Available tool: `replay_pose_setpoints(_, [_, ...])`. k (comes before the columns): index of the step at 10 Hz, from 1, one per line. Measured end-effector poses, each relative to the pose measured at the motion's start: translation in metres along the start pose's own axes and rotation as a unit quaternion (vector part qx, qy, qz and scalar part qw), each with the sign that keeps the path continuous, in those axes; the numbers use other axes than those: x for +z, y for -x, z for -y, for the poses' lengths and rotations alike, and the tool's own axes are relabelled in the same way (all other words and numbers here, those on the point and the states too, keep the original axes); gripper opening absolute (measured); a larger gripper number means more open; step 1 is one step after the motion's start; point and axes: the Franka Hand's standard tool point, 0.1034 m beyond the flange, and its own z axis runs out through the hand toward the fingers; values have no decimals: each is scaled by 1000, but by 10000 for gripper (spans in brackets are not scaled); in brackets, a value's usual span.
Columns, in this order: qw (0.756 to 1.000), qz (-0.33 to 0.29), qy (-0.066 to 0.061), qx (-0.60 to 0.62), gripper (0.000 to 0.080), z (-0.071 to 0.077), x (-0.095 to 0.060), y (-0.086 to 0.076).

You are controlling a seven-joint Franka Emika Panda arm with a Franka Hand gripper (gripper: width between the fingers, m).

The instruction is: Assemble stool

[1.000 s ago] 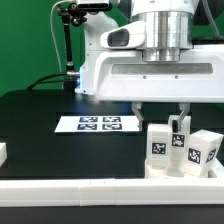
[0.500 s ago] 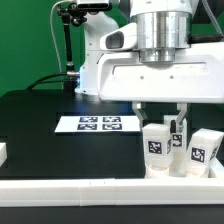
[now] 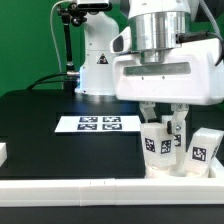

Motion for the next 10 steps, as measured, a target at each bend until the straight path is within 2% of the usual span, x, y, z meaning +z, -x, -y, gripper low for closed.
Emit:
replay_pose_setpoints(2, [996,9,-6,90,343,-1,1,-3])
replay_pose_setpoints(5, [970,32,-15,242,343,-2,2,-6])
replay_pose_setpoints(10, [920,45,-12,390,343,-1,2,-4])
